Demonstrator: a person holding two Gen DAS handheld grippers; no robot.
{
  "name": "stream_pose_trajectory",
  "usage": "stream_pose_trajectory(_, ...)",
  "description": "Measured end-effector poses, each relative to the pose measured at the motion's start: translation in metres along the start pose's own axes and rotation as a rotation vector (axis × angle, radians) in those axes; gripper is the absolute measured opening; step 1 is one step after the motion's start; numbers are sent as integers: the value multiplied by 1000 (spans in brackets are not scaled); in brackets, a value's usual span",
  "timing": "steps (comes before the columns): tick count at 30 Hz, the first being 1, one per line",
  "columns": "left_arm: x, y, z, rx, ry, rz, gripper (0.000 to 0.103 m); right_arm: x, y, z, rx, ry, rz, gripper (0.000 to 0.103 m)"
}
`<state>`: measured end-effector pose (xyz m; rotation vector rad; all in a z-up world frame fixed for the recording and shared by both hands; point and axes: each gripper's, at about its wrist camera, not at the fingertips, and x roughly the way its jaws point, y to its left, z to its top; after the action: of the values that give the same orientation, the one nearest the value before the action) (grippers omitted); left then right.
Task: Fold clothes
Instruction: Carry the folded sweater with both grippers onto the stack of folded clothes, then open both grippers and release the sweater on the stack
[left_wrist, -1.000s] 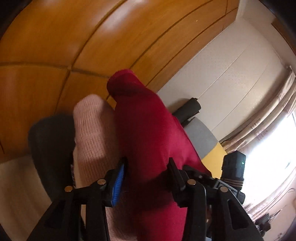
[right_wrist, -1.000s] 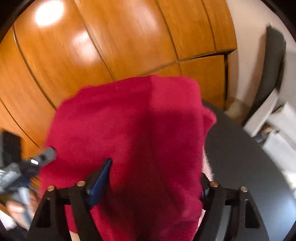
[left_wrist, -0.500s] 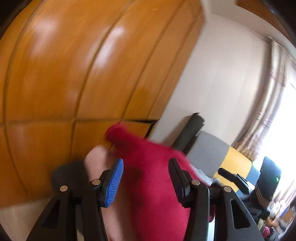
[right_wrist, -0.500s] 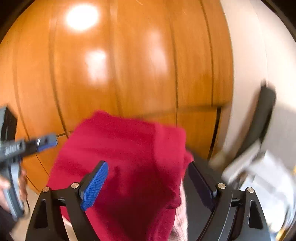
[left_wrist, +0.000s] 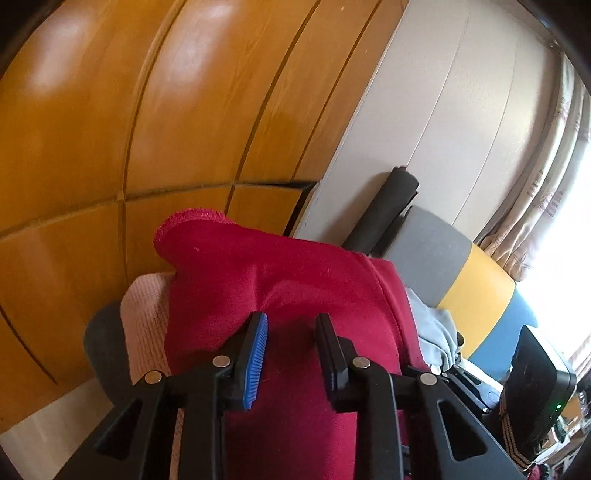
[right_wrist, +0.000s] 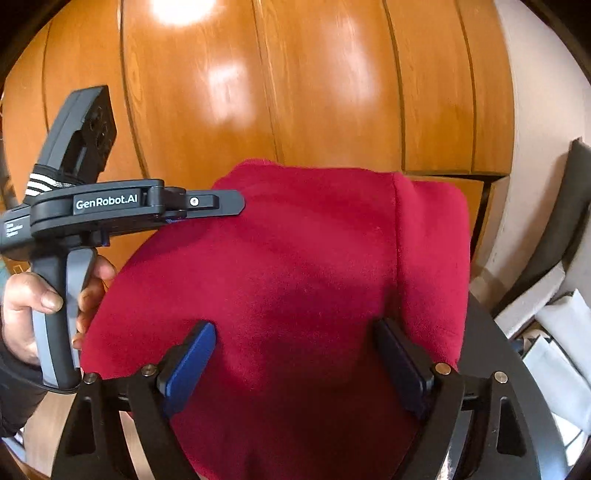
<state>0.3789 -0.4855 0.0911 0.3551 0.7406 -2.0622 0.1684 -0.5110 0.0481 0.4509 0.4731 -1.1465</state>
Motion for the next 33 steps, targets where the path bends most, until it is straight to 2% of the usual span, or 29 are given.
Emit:
stream_pose_trajectory(1, -7, -1, 0, 6, -18, -4, 33, -2, 3, 1, -10, -3, -9, 89)
stream_pose_trajectory(3, -16, -6, 0, 21, -62, -3, 48, -6, 11, 7, -24, -8, -29, 89)
stream_pose_trajectory(4, -6, -18, 4, 33, -80, 13, 52, -11, 15, 9, -28, -13, -44, 90)
stream_pose_trajectory(5, 4, -30, 8, 44, -98, 30, 61, -16, 20, 10, -29, -20, -64, 91)
stream_pose_trajectory(6, -3, -40, 8, 67, -129, 66, 65, -22, 24, 11, -26, -35, -88, 91)
stream_pose_trajectory(8, -21, -53, 2, 105, -185, 136, 65, -35, 33, 15, -19, -70, -132, 91)
stream_pose_trajectory(11, -47, -66, -9, 156, -238, 248, 65, -57, 45, 20, -28, -123, -208, 102)
stream_pose_trajectory(12, -56, -72, -15, 168, -252, 313, 65, -61, 50, 18, -35, -130, -229, 103)
stream_pose_trajectory(14, -66, -79, -25, 181, -259, 385, 65, -68, 60, 14, -50, -143, -268, 103)
stream_pose_trajectory(16, -76, -82, -37, 180, -252, 421, 65, -72, 73, 8, -55, -152, -285, 103)
stream_pose_trajectory(21, -105, -92, -70, 211, -275, 429, 65, -82, 95, -7, -66, -165, -290, 103)
stream_pose_trajectory(25, -123, -93, -91, 221, -249, 359, 57, -92, 107, -22, -77, -179, -289, 103)
stream_pose_trajectory(30, -130, -87, -107, 165, -265, 429, 56, -94, 122, -36, -91, -210, -289, 103)
stream_pose_trajectory(33, -132, -80, -114, 112, -257, 418, 56, -93, 133, -42, -111, -221, -303, 103)
